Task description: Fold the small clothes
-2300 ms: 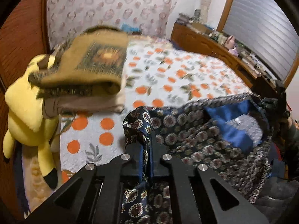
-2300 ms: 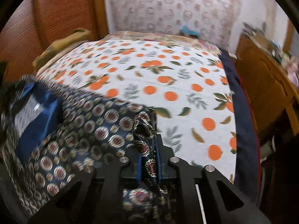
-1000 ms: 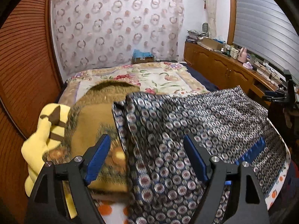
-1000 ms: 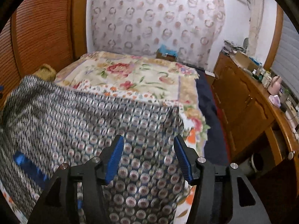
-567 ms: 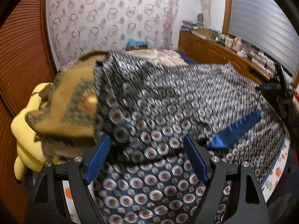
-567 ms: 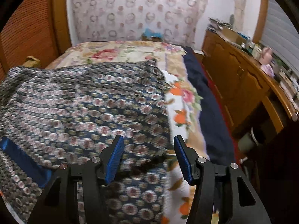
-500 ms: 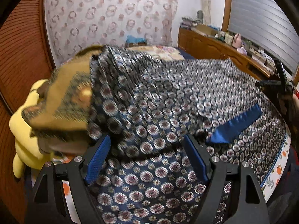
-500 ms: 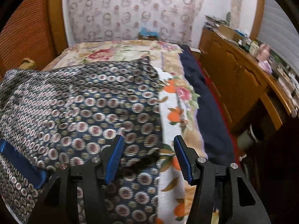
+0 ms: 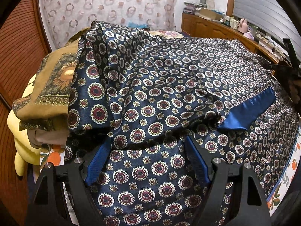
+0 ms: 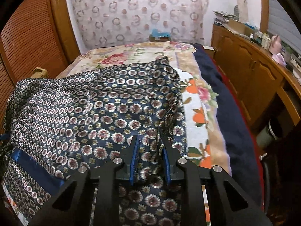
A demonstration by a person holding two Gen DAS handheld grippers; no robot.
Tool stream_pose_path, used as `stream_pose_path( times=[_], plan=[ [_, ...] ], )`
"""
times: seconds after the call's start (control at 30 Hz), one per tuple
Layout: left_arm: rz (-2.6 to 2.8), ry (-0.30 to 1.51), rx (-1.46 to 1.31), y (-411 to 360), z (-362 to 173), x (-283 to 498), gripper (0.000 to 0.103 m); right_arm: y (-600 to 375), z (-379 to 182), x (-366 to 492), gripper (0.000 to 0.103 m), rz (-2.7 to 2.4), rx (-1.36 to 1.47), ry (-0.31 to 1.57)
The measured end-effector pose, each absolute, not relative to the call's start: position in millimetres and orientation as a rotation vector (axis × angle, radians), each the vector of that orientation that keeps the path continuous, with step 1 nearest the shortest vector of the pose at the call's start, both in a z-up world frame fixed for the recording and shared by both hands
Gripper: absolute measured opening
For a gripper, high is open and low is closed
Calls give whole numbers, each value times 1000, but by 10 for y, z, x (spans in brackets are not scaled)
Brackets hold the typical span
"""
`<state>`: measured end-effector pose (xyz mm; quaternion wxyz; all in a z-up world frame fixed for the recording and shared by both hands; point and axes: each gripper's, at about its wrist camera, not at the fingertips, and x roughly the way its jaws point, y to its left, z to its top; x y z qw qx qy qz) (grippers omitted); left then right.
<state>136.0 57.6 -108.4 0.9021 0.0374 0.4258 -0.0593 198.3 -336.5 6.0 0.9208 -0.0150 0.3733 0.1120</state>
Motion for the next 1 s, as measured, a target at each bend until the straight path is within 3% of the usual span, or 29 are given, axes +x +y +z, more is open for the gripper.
stream_pose_path(
  times=[0.3,0.37,0.47,0.6,0.73,0.8,1.0],
  plan=[
    [-123,893,55,614,-1116,1372,88,-3398,-53,1966,24,158,-61,784],
    [-119,910,45,614,-1135,1413,102,-3389,-55,1955,24,157,-62,779],
    [-116,919,48,606,-1137,1431,103,-3330,-118,1957,32,163,-79,766],
    [-116,919,47,611,-1141,1425,103,-3174,-176,2001,35,153,-108,766],
    [-117,919,48,610,-1139,1428,103,-3170,-201,2043,61,189,-99,774],
    [-124,921,49,618,-1133,1421,103,-3098,-216,2037,65,189,-136,778],
    [-145,828,46,613,-901,1254,70,-3106,-215,2039,65,190,-129,779]
  ],
)
